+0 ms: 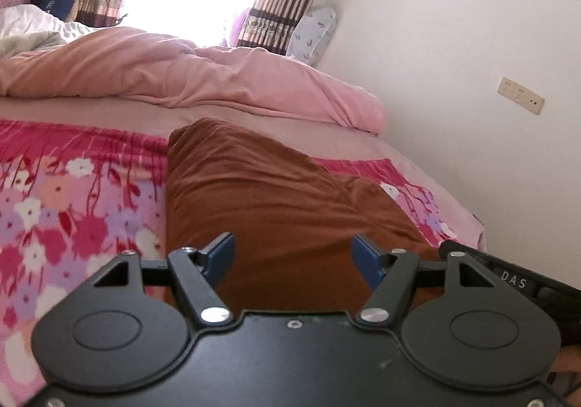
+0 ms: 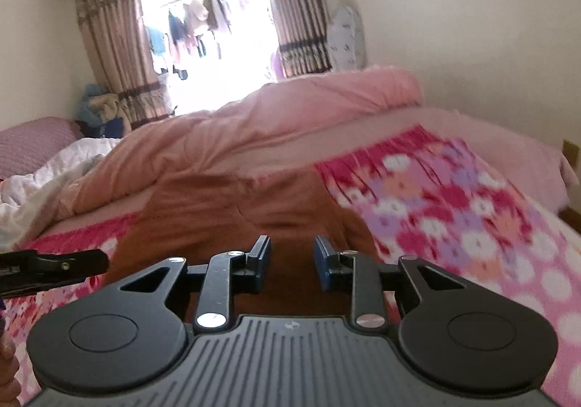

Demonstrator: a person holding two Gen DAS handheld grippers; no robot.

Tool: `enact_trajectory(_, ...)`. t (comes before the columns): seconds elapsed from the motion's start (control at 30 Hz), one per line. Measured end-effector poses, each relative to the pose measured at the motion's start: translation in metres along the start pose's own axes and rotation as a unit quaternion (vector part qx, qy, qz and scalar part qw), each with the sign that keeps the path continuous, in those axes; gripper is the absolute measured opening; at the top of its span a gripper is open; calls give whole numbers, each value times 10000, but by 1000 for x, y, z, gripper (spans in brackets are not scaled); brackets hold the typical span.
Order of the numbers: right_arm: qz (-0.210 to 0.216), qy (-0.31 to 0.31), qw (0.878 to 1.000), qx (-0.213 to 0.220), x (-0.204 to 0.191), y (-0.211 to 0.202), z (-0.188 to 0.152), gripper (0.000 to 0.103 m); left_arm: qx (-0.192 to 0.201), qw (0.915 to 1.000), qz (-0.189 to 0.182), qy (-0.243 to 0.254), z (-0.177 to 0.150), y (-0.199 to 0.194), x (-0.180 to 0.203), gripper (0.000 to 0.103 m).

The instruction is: Fold large clothes

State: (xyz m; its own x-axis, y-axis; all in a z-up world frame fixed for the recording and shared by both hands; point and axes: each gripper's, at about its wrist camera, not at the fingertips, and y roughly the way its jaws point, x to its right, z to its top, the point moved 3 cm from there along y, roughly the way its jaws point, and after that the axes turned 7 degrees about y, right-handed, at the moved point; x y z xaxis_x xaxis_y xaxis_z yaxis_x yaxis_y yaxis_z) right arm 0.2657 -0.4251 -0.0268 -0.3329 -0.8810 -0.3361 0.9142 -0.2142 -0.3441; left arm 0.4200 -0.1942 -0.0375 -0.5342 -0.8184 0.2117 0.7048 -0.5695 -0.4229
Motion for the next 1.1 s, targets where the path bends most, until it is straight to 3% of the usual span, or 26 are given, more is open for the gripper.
enact_trajectory(0.2,-115,-125,9993,-348,-9,45,3,34,-515,9986,122,-72,-4,48,-10,70)
enact_trajectory(0.33,-282,-20,9975,-652,2,70,-12,23,-426,9983,305,235,-14,57,-7,71)
enact_trajectory(0.67,-389,-208,9970,-634,4,79,-29,22,-340,9986,300,266,-26,61,-10,71)
enact_trajectory(0.8,-298,-154,9973,-652,4,70,-20,22,-277,9991,303,51,-15,43,-11,70)
enact_trajectory(0.9,-149,-117,9990,-397,-3,39,-8,28,-112,9997,200,-42,-14,14,-9,71)
enact_trajectory(1.1,148,-284,9993,-184,-12,-17,-11,31,-75,9998,157,92,-40,-29,1,72)
